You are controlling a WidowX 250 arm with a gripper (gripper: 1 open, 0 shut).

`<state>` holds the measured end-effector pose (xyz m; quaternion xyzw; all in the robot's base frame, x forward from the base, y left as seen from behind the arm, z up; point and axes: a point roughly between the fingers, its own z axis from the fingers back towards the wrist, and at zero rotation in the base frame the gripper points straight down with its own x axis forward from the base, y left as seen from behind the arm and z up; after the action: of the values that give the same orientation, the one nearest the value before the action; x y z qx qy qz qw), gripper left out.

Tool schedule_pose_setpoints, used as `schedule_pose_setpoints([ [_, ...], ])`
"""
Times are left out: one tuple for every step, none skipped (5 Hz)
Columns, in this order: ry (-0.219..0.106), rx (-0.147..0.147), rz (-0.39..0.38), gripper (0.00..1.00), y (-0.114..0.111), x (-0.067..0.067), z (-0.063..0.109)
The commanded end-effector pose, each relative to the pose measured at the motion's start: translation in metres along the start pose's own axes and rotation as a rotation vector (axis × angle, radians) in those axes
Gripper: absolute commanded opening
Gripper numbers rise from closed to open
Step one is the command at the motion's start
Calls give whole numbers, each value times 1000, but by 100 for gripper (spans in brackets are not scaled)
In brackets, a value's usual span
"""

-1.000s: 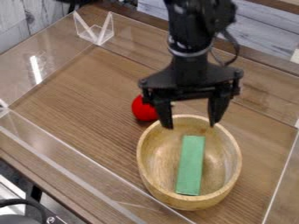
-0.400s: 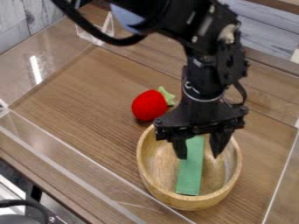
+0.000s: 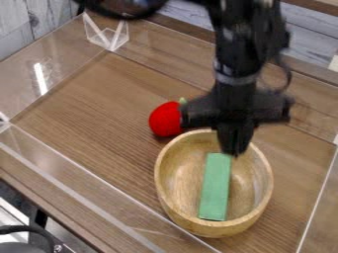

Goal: Remove the green block from the brown bowl and put it on the table

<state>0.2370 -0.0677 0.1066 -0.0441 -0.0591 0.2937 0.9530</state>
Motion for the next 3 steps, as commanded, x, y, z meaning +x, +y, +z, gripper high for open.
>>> schedule_pose_setpoints([
  [-50, -82, 14, 0, -4, 20, 37],
  [-43, -66, 6, 100, -3, 13, 24],
  [-29, -53, -33, 100, 2, 3, 20],
])
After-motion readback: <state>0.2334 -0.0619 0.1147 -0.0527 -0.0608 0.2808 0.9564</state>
